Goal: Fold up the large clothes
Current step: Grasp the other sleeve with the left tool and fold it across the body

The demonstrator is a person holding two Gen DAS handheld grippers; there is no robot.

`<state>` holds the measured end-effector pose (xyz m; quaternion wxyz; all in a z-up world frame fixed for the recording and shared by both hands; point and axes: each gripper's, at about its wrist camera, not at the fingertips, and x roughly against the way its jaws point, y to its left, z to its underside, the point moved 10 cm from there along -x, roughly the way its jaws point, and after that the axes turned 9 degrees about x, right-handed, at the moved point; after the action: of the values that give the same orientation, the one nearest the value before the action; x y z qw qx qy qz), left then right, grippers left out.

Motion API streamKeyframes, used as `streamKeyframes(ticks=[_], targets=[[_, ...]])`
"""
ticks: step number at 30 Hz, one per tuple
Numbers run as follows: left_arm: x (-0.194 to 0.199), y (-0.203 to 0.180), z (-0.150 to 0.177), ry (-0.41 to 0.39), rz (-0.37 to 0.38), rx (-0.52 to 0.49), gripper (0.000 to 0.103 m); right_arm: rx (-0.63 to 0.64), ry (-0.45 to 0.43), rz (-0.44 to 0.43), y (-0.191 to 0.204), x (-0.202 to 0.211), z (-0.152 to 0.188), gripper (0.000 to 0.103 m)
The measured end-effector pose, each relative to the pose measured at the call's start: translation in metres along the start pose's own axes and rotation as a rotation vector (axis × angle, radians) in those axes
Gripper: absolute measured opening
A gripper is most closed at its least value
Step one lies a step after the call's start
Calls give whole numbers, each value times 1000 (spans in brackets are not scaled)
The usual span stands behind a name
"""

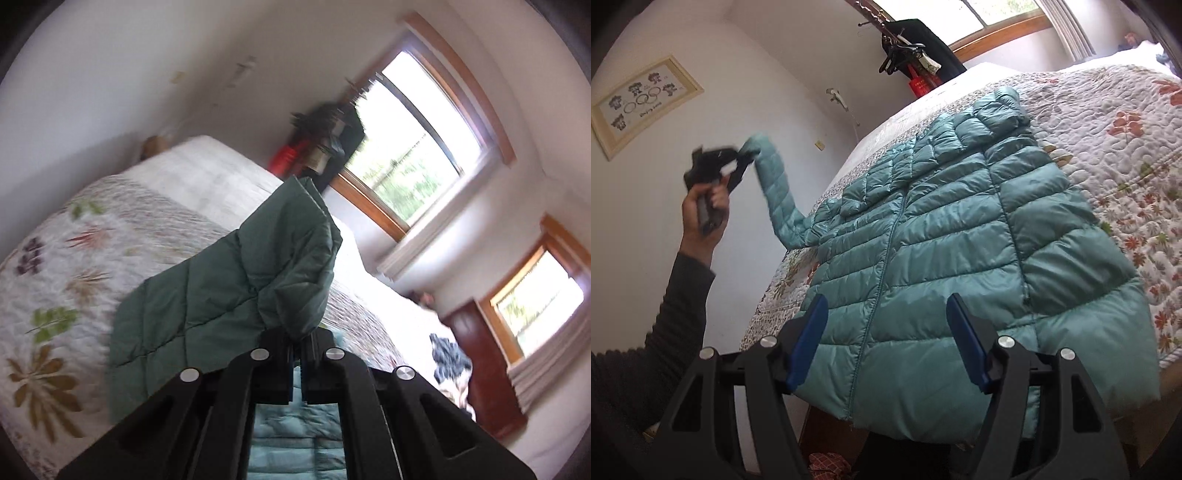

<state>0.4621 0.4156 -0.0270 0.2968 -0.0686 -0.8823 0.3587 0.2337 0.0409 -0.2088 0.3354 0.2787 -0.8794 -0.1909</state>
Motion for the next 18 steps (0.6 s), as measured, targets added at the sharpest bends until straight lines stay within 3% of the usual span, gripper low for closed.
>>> streamKeyframes(ticks=[8,13,18], targets=[[-102,-127,106,208,49,-255,2,-27,-11,41,-39,18,-5,68],[-156,-158,181,342,52,-349,2,-46,-2,64,-59,21,-6,68],[-199,-159,253,468,23,-430,2,-38,22,128,-82,24,-16,68]])
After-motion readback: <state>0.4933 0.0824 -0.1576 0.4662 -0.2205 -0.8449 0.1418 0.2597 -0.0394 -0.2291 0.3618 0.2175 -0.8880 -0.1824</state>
